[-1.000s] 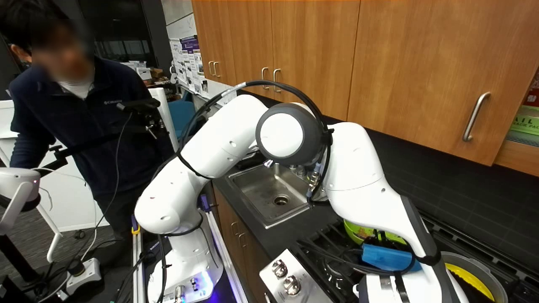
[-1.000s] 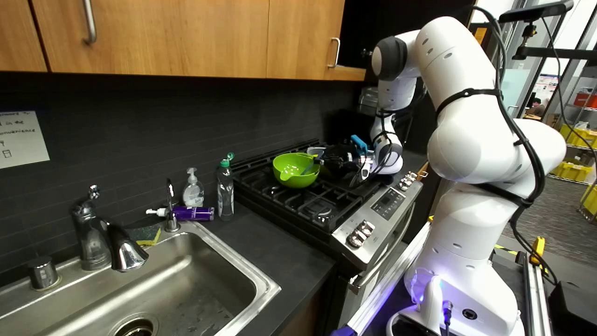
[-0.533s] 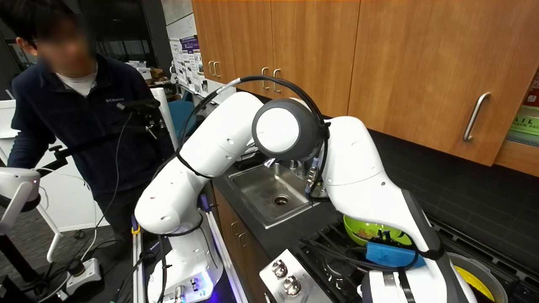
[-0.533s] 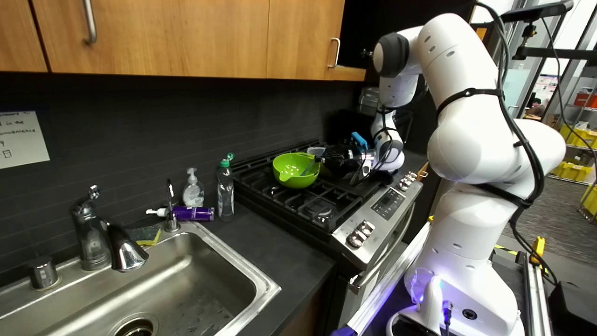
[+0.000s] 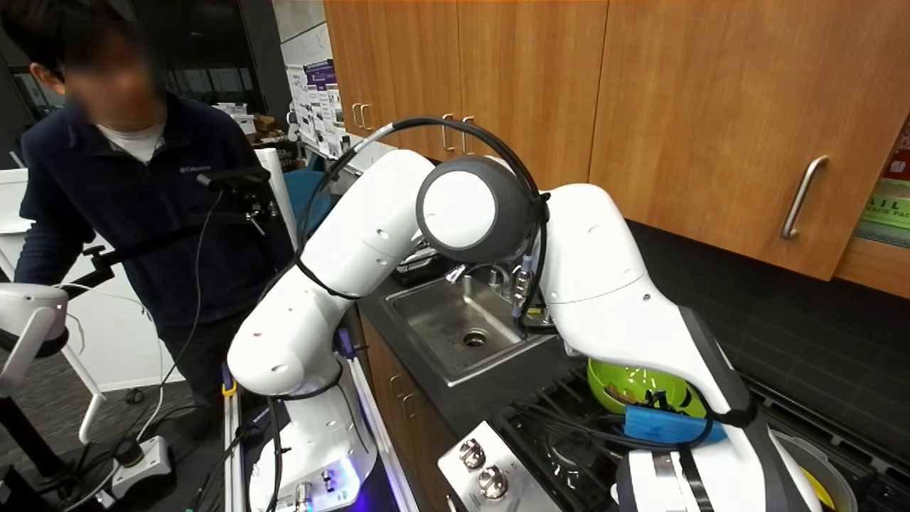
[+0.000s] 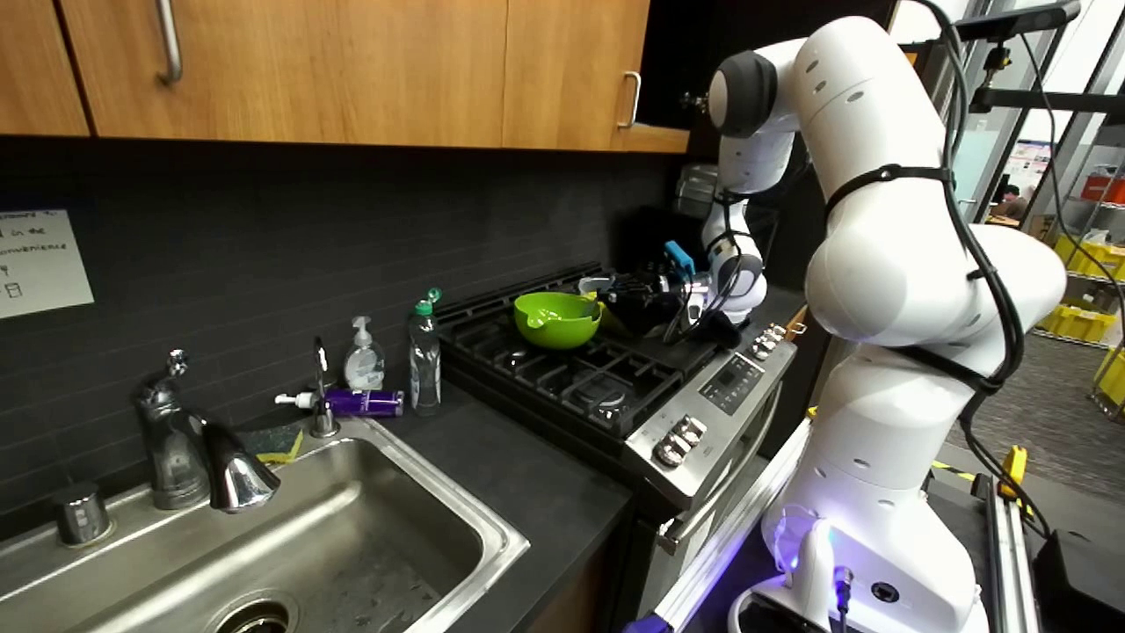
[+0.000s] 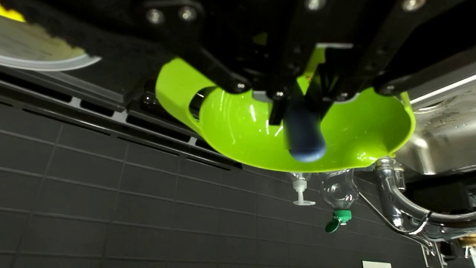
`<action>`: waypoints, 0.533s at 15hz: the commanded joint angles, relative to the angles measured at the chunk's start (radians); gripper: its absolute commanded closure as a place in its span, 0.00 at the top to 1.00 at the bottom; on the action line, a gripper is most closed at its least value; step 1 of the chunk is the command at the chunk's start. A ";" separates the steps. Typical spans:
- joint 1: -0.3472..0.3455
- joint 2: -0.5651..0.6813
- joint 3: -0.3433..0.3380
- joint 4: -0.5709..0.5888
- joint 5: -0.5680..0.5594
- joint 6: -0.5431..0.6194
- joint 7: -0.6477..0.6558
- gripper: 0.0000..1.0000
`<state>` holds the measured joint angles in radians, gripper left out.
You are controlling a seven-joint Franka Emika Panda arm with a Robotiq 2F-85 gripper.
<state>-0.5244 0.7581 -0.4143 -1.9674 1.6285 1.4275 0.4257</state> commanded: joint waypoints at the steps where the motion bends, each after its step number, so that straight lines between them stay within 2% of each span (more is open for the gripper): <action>1: 0.012 -0.040 -0.007 -0.024 -0.029 0.030 0.024 0.05; 8: 0.029 -0.033 0.016 -0.005 -0.025 0.025 0.027 0.05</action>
<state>-0.5105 0.7533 -0.4070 -1.9650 1.6183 1.4318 0.4264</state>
